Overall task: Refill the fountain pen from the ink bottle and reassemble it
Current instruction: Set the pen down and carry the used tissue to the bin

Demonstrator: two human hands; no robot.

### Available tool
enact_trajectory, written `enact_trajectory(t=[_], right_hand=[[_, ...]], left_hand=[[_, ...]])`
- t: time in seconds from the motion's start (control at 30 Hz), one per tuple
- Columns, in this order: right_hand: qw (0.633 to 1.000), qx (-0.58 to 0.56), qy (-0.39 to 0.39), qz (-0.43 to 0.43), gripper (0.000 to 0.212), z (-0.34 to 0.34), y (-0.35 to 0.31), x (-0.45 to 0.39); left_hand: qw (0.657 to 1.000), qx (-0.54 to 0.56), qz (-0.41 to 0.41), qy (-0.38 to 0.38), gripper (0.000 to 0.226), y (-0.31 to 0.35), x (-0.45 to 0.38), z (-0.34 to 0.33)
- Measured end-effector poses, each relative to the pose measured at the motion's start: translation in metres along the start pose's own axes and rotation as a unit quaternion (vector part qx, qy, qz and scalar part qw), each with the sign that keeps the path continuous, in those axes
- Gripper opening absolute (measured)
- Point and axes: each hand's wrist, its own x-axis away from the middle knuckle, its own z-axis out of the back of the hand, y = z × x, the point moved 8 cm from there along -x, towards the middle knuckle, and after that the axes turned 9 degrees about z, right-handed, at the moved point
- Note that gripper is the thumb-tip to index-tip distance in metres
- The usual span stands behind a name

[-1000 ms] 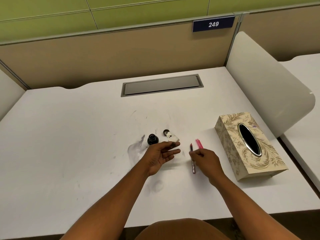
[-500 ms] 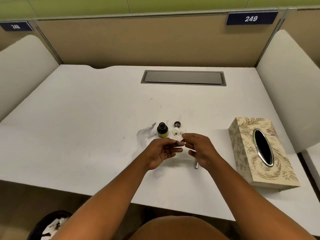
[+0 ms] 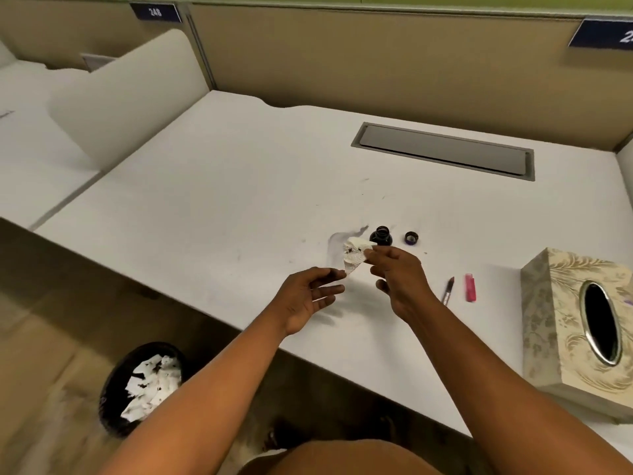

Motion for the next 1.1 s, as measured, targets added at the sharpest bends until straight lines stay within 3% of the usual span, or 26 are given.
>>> enact_trajectory(t=[0.13, 0.27, 0.47, 0.63, 0.77, 0.97, 1.1], right_hand=[[0.998, 0.033, -0.038, 0.021, 0.01, -0.05, -0.002, 0.009], [0.993, 0.075, -0.084, 0.04, 0.014, -0.116, 0.008, 0.029], [0.974, 0.152, -0.148, 0.074, 0.008, -0.223, 0.036, 0.063], [0.933, 0.258, -0.221, 0.121, 0.01, -0.317, 0.074, 0.082], [0.879, 0.339, -0.303, 0.145, 0.018, -0.394, 0.11, 0.106], [0.816, 0.384, -0.398, 0.165, 0.018, -0.496, 0.162, 0.135], [0.794, 0.406, -0.42, 0.17, 0.019, -0.558, 0.192, 0.144]], left_hand=[[0.994, 0.064, -0.051, 0.068, 0.018, 0.011, 0.019, 0.053], [0.96, 0.183, -0.121, 0.173, 0.018, 0.019, 0.047, 0.124], [0.92, 0.242, -0.143, 0.273, 0.02, 0.006, 0.092, 0.226], [0.875, 0.275, -0.153, 0.368, 0.019, -0.015, 0.135, 0.318], [0.844, 0.311, -0.151, 0.411, 0.02, -0.035, 0.163, 0.393], [0.821, 0.349, -0.139, 0.429, 0.019, -0.053, 0.199, 0.476], [0.784, 0.368, -0.159, 0.474, 0.016, -0.051, 0.22, 0.52]])
